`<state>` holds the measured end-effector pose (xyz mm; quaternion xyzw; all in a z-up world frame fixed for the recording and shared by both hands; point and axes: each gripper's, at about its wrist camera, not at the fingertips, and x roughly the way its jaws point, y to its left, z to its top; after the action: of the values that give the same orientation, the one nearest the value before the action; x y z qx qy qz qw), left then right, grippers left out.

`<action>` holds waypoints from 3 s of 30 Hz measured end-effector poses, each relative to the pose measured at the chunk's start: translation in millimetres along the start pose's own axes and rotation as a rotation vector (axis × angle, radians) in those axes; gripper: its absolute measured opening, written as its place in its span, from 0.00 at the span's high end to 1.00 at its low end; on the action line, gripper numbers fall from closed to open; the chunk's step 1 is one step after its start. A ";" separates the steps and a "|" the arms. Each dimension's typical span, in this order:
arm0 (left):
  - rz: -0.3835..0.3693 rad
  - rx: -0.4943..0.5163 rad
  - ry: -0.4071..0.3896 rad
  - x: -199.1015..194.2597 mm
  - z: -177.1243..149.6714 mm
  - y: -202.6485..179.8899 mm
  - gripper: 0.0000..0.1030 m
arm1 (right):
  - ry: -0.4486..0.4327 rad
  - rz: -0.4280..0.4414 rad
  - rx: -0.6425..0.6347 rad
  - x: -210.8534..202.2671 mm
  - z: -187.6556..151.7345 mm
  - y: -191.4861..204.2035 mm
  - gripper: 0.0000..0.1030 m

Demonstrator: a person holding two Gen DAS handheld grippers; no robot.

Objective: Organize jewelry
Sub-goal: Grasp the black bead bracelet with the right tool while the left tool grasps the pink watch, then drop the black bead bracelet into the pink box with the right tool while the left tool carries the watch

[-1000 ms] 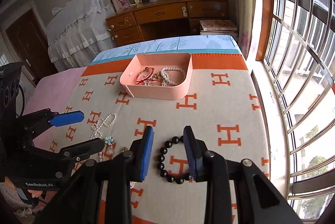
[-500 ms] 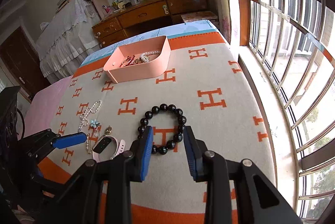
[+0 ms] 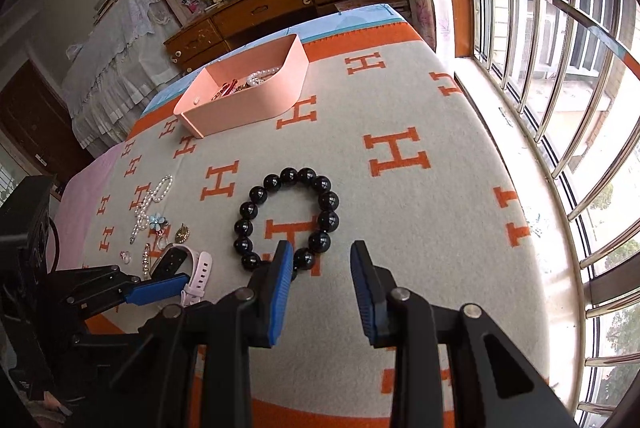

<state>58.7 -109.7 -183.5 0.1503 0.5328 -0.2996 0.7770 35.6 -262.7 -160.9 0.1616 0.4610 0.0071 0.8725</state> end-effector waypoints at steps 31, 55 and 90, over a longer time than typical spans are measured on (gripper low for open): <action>0.030 -0.009 -0.125 -23.3 -7.2 12.2 0.93 | 0.103 -0.126 -0.081 47.1 25.7 19.6 0.71; 0.084 -0.119 -0.291 -109.9 28.9 69.2 0.93 | -0.073 -0.068 -0.243 -15.9 92.1 79.0 0.86; 0.224 -0.132 -0.197 -46.5 180.7 146.4 0.93 | 0.047 -0.068 -0.110 126.1 219.4 73.5 0.82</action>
<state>271.9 -81.9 -83.5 0.1272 0.4524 -0.1886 0.8623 295.2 -233.1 -126.2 0.0973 0.4855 0.0066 0.8688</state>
